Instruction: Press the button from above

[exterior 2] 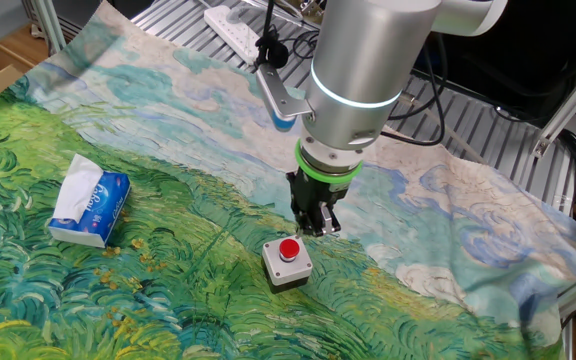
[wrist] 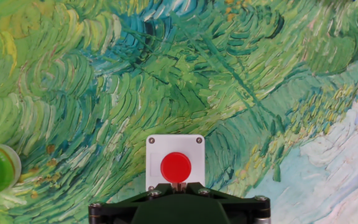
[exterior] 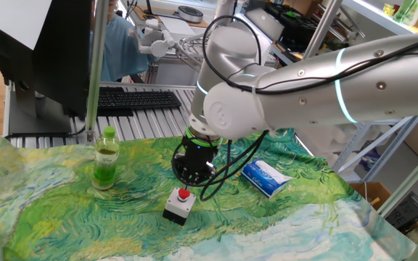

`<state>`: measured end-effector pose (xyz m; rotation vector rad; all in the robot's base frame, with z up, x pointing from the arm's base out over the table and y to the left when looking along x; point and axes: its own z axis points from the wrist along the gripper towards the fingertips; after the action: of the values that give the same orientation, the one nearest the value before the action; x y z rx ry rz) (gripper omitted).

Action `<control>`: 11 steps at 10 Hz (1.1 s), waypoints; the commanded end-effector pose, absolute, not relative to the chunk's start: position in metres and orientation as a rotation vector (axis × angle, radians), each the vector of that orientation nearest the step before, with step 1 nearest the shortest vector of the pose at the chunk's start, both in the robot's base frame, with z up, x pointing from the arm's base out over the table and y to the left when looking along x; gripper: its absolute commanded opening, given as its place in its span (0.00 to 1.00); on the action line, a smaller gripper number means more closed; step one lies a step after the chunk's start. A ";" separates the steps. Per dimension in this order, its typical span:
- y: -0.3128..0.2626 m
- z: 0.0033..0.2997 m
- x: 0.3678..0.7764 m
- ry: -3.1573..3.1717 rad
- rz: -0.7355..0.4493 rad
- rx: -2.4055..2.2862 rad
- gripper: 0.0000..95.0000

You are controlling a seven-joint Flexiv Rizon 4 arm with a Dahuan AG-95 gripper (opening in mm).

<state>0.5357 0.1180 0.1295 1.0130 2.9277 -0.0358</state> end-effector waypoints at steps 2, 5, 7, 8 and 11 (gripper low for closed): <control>0.118 0.130 0.535 2.923 -0.032 1.018 0.00; 0.118 0.130 0.535 2.977 -0.042 0.807 0.00; 0.118 0.130 0.535 3.032 0.058 0.606 0.00; 0.118 0.130 0.535 2.994 0.111 0.620 0.00; 0.118 0.130 0.535 2.981 0.097 0.714 0.00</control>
<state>0.5341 0.1172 0.1298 0.5701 3.0149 0.0940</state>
